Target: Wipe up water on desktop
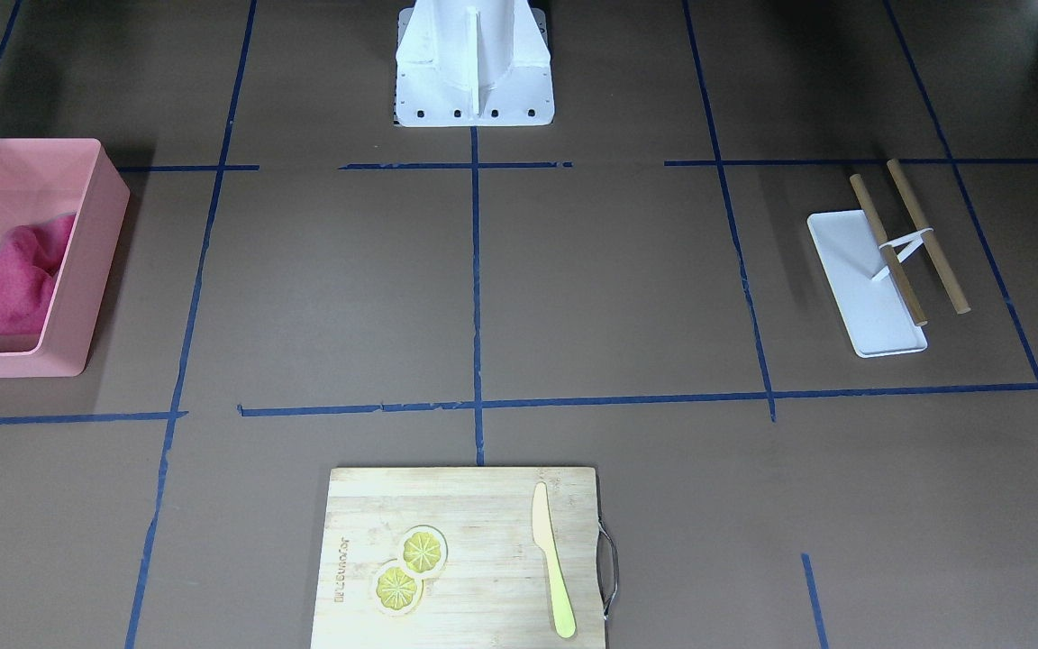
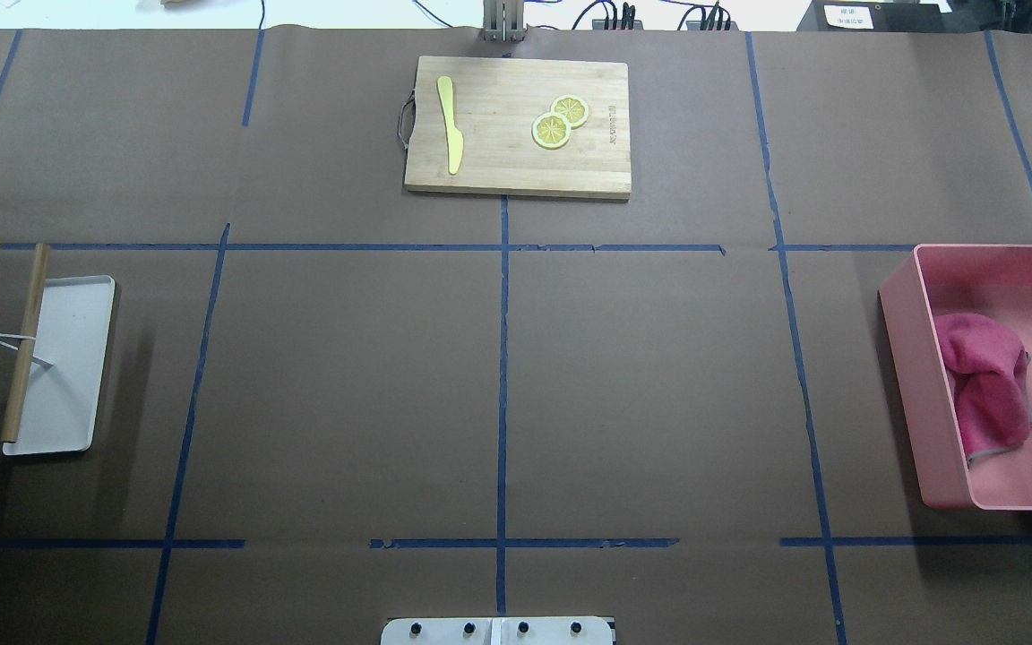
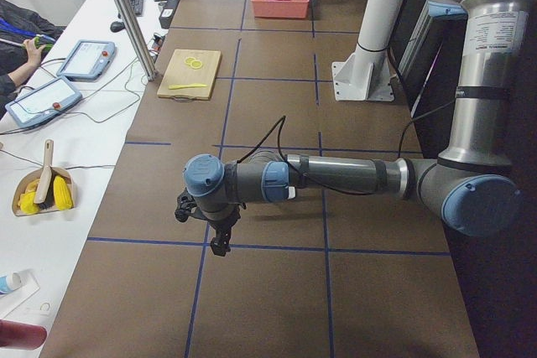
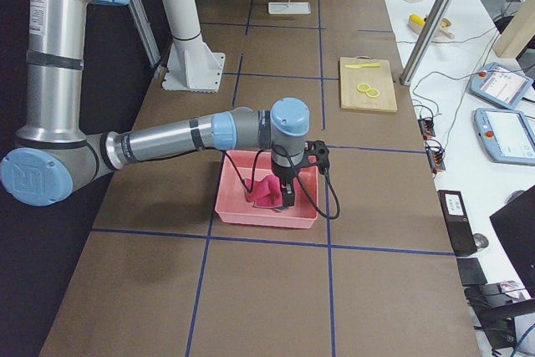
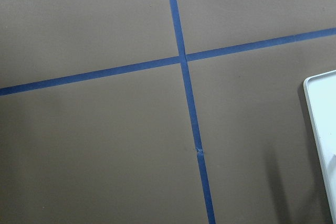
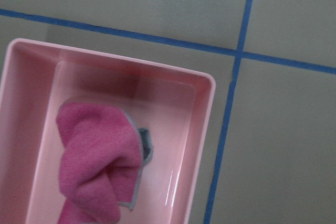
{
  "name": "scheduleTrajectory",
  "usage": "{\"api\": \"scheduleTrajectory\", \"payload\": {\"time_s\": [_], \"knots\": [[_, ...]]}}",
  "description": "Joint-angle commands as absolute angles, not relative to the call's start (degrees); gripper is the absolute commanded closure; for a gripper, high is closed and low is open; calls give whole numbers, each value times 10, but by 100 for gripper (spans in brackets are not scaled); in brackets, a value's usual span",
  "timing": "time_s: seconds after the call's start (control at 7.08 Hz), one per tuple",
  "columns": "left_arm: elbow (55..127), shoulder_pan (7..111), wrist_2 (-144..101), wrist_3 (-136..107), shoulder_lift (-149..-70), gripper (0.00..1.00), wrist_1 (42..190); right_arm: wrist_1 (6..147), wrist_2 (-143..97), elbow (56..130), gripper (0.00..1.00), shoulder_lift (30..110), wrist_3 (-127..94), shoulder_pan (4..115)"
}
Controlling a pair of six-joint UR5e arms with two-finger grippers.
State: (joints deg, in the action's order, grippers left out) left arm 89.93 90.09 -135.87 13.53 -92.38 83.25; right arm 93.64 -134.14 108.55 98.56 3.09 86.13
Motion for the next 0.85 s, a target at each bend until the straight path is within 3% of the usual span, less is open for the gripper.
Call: {"api": "scheduleTrajectory", "payload": {"time_s": [0.0,0.71], "knots": [[889,901,-1359,135,-928,0,833,836,-1362,992,0,993,30,878],[871,908,-1358,131,-926,0,830,839,-1382,991,0,981,-62,903]]}}
